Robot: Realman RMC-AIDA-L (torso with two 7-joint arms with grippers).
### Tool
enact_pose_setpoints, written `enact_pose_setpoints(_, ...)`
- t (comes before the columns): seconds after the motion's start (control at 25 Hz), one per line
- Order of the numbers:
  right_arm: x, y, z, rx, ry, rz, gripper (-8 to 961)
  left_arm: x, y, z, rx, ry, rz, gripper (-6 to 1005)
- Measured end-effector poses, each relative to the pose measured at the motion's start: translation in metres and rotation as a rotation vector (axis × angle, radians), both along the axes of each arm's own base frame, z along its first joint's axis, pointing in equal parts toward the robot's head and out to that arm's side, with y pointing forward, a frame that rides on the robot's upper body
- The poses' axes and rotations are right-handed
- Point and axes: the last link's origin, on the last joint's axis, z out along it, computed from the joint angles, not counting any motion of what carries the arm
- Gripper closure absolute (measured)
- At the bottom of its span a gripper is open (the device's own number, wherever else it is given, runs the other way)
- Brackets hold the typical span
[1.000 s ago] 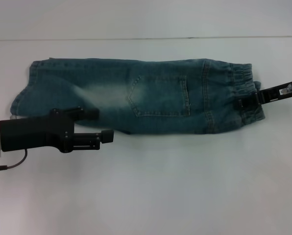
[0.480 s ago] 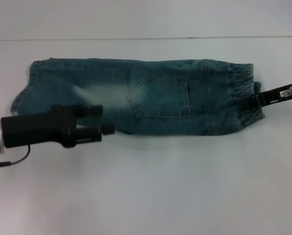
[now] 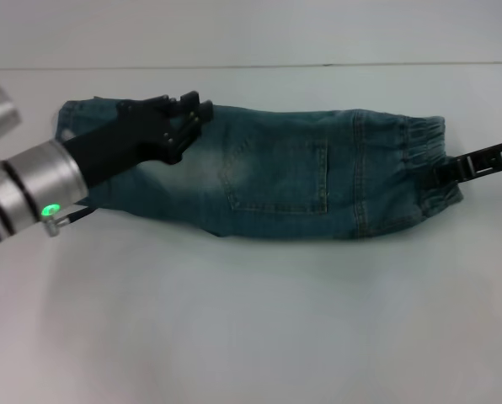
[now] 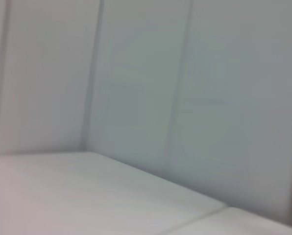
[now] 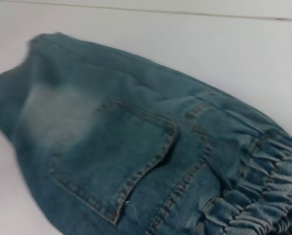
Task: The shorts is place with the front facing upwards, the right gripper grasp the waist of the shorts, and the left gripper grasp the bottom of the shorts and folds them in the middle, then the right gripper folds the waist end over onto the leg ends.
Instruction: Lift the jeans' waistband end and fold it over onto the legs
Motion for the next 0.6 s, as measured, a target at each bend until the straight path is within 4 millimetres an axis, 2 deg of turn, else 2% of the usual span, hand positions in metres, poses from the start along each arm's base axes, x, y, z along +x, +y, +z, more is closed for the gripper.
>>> enact_pose_setpoints(0.12,-0.007,-0.007,0.012,-0.024,0.028,0.010,846,0.003,0.010,-0.013,0.093,0.039,0.003,809)
enact_pose_setpoints(0.32,-0.013,-0.015,0.036,-0.019,0.080,0.027,847,0.013,0.012,-0.041,0.269,0.147,-0.060,898)
enact_pose_setpoints(0.44,-0.017,-0.023,0.053,-0.003,0.126,0.049,847,0.018,0.012,-0.057,0.401,0.278,-0.089,951)
enact_pose_setpoints(0.6,-0.020,-0.031,0.069,0.012,0.188,0.068,847,0.022,0.012,-0.079,0.407,0.452,-0.132,1003)
